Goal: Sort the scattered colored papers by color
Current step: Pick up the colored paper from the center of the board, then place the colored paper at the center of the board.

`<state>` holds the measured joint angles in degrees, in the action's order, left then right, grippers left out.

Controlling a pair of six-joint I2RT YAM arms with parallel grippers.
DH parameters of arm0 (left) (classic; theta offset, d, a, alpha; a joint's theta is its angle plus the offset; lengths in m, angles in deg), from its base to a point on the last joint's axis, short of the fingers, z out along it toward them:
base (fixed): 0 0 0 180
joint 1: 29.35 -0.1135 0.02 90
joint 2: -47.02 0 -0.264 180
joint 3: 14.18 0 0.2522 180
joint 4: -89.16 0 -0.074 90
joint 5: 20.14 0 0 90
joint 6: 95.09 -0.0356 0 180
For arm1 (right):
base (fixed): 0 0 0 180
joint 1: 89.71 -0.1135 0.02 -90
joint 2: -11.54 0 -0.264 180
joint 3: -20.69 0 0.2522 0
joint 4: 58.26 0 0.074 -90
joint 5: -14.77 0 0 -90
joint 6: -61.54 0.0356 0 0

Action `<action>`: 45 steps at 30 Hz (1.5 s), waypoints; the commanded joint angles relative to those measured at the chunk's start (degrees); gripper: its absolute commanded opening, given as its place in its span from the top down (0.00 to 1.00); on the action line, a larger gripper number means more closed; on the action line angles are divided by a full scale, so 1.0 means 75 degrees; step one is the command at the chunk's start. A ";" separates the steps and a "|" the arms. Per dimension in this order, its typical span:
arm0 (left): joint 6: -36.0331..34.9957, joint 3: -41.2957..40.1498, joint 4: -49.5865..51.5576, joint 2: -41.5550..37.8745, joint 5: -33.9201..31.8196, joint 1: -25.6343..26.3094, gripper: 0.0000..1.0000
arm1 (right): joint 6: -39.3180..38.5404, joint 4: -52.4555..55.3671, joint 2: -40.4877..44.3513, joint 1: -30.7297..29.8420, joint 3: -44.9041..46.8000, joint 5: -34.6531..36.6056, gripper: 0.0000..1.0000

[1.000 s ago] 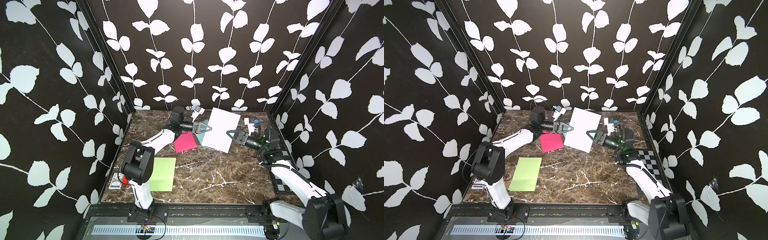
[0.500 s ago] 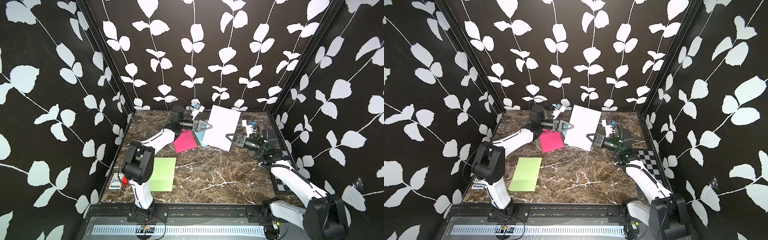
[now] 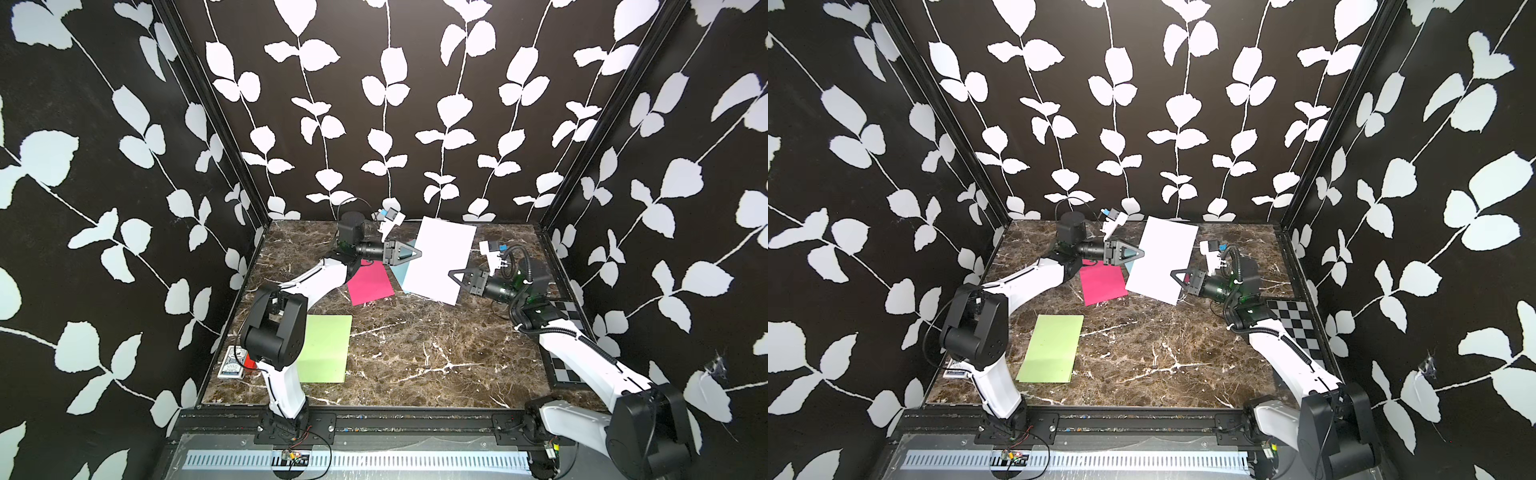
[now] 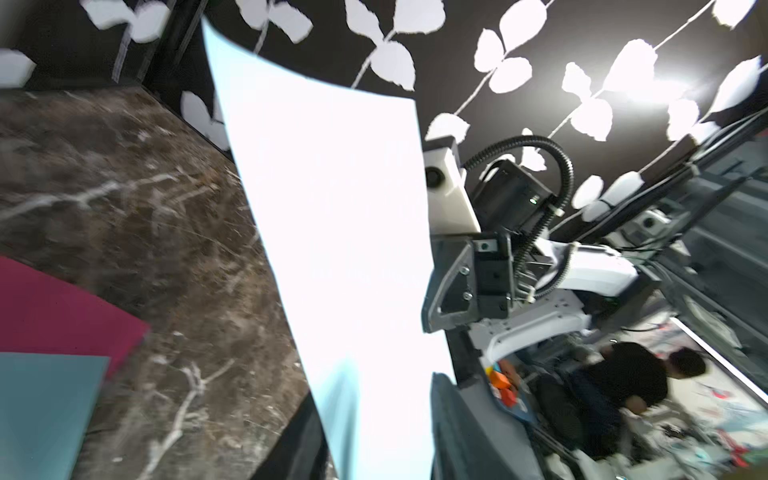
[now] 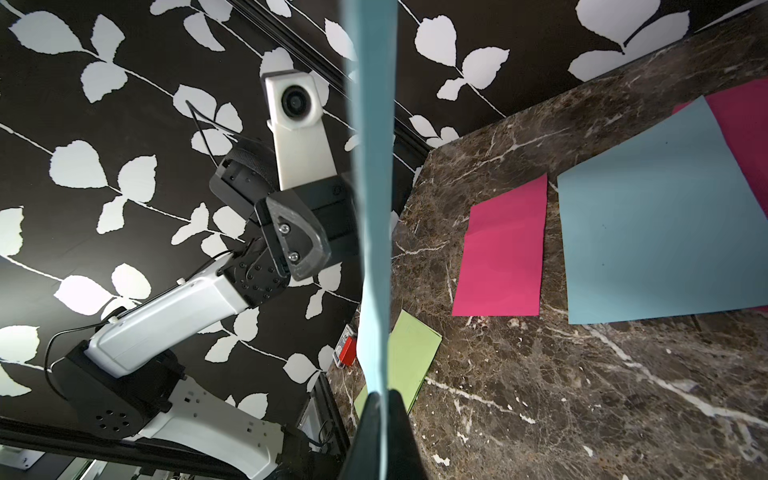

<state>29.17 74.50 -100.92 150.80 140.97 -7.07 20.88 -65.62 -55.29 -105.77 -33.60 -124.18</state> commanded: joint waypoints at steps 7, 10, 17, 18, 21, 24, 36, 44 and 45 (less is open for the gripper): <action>-0.0762 -0.0541 0.1472 -0.0763 -0.2172 -0.1162 0.47 | 0.0530 0.0045 0.0095 -0.1051 -0.0252 0.0970 1.00; -0.1491 -0.0650 0.2465 -0.1187 -0.3029 -0.1239 0.46 | 0.0911 -0.0221 -0.0187 -0.1548 -0.0057 0.1314 1.00; -0.2124 -0.1030 0.3289 -0.2050 -0.4347 -0.1266 0.43 | 0.2137 -0.1708 -0.1608 -0.2963 0.0586 0.2120 1.00; -0.2141 -0.1081 0.3306 -0.2122 -0.4445 -0.1282 0.43 | 0.2302 -0.1937 -0.1909 -0.3164 0.0635 0.2202 1.00; -0.2151 -0.1170 0.3385 -0.2224 -0.4545 -0.1310 0.43 | 0.2912 -0.2896 -0.2758 -0.3540 0.0857 0.2408 1.00; -0.2178 -0.1241 0.3456 -0.2303 -0.4572 -0.1375 0.43 | 0.3191 -0.3307 -0.3548 -0.3750 0.0939 0.2448 1.00; -0.2236 -0.1446 0.3553 -0.2471 -0.4366 -0.1551 0.43 | 0.3227 -0.2629 -0.4181 -0.4231 0.0933 0.2453 1.00; -0.2259 -0.1539 0.3598 -0.2506 -0.4313 -0.1572 0.43 | 0.3433 -0.2609 -0.4334 -0.4395 0.1153 0.2355 1.00; -0.2260 -0.1539 0.3614 -0.2518 -0.4313 -0.1581 0.43 | 0.3441 -0.2600 -0.4343 -0.4427 0.1168 0.2346 1.00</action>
<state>13.25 63.85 -74.32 134.94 107.94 -18.44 44.51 -83.98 -87.09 -138.12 -26.37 -106.28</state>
